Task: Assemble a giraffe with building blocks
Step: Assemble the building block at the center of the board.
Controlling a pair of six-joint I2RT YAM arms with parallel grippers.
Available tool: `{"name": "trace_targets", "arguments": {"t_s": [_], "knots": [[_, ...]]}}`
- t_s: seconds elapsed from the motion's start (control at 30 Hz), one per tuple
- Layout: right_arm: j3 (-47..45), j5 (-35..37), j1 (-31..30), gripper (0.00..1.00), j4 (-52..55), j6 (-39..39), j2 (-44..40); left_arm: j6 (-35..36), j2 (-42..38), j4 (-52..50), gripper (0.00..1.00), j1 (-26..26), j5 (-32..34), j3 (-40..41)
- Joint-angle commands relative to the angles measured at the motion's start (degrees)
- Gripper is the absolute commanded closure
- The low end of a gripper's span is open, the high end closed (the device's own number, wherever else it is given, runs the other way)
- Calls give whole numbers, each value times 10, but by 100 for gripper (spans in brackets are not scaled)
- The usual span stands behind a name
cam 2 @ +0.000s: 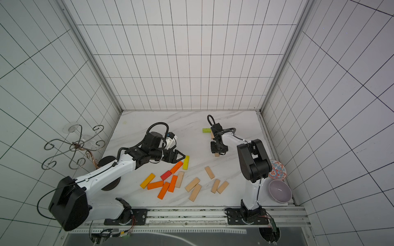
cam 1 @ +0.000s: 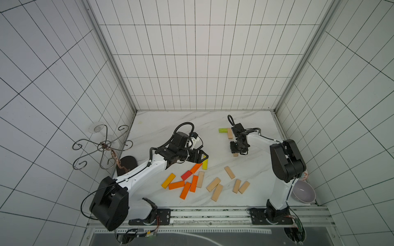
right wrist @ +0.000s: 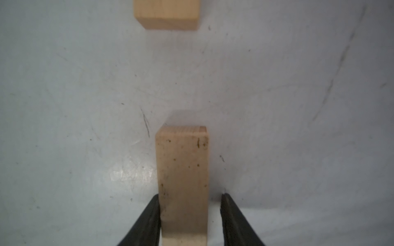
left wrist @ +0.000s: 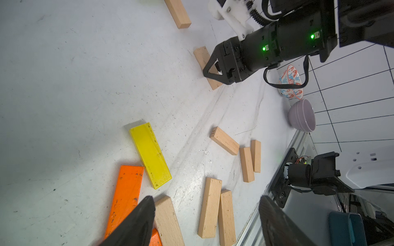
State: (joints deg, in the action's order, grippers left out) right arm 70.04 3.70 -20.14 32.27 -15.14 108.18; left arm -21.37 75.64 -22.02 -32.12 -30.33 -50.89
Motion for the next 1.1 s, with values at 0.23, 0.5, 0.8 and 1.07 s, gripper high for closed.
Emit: {"name": "trace_targets", "arguments": {"t_s": [0.23,0.5,0.8,1.07], "knots": [[-12,3,5,78,8,1,22,8,4,25,23,5,-24,7],[29,-9,4,80,19,-2,46,5,0,33,23,14,-32,11],[71,-12,4,81,29,-6,74,4,-1,38,23,19,-39,15],[91,-14,4,81,31,-9,93,2,-2,41,23,22,-41,17]]}}
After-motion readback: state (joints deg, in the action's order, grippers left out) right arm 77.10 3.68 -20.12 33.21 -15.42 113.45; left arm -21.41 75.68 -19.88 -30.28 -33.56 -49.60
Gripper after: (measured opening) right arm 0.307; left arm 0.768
